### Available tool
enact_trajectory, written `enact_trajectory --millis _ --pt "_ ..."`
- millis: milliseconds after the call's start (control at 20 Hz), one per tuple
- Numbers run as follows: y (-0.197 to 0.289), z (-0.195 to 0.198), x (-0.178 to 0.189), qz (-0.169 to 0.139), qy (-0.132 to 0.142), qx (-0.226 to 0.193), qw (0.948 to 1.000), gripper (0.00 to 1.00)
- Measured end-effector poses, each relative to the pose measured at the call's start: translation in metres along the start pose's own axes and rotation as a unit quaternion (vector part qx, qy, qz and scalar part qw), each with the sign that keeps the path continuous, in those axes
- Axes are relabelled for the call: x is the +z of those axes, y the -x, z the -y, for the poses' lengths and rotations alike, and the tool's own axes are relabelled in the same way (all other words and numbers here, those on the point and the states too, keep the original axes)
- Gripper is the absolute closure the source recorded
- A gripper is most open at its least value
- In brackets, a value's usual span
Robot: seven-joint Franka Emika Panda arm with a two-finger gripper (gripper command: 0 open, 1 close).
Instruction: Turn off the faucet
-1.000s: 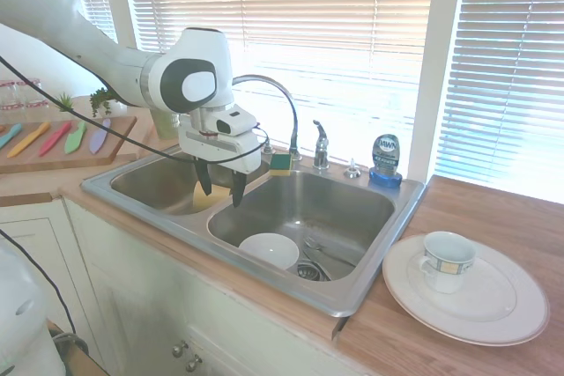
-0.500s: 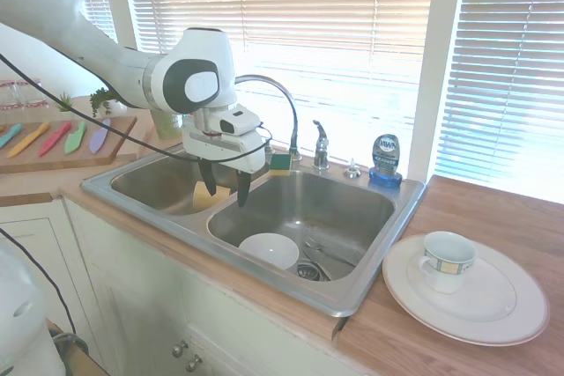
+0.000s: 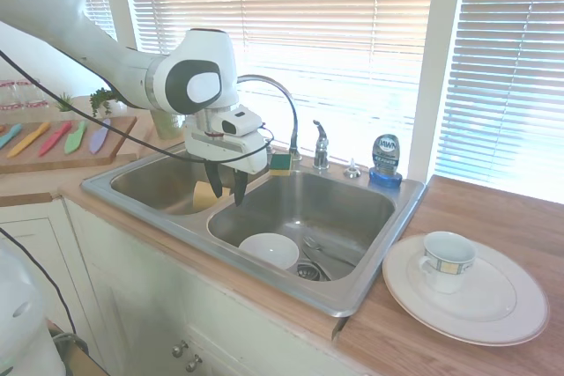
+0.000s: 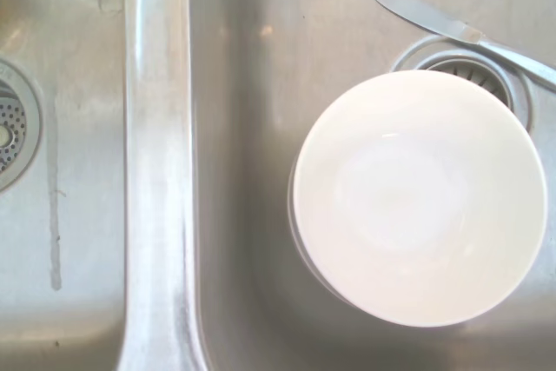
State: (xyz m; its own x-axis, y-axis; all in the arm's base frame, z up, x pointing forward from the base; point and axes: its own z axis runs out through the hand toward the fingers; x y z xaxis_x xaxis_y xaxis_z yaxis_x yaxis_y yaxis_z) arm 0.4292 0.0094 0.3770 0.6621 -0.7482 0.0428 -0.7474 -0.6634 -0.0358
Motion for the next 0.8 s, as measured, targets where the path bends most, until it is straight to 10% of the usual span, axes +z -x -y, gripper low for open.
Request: enact_trajectory --millis 800 --pt "-0.02 0.021 -0.001 -0.013 -0.012 0.002 0.9998 1.0"
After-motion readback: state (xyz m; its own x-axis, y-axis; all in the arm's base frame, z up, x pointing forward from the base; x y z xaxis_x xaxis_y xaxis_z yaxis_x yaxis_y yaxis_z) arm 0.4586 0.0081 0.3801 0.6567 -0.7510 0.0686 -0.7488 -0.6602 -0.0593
